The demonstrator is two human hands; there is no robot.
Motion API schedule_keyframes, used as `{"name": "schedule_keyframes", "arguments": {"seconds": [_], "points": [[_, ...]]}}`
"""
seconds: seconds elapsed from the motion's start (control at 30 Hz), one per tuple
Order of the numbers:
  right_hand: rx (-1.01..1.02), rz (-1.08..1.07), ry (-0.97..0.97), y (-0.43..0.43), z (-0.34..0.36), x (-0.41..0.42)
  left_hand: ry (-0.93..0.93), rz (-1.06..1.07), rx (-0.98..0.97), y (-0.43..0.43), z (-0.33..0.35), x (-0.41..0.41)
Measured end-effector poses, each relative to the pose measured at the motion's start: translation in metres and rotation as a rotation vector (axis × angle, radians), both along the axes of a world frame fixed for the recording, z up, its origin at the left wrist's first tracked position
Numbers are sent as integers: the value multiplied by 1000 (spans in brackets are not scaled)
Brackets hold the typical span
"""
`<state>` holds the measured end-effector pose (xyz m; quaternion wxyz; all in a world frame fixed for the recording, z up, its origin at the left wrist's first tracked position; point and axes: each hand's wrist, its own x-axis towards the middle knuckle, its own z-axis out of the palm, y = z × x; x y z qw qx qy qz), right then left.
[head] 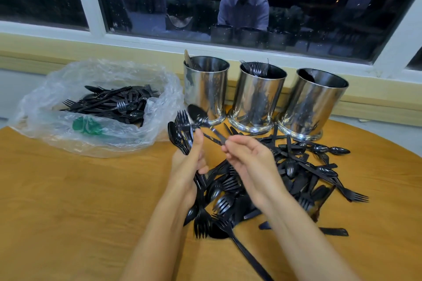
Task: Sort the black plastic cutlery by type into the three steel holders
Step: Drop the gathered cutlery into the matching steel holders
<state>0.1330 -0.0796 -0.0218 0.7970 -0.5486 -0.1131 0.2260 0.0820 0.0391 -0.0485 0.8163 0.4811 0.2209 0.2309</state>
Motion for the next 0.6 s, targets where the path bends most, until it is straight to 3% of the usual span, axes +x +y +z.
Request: {"name": "schedule_keyframes", "arguments": {"seconds": [0.2, 0.33, 0.6], "points": [[-220, 1, -192, 15, -13, -26, 73, 7, 81, -5, 0, -2], [-380, -1, -348, 15, -17, -32, 80, 96, -10, -2, -5, 3], [-74, -223, -172, 15, -16, -37, -37, -10, 77, -6, 1, -3]]}}
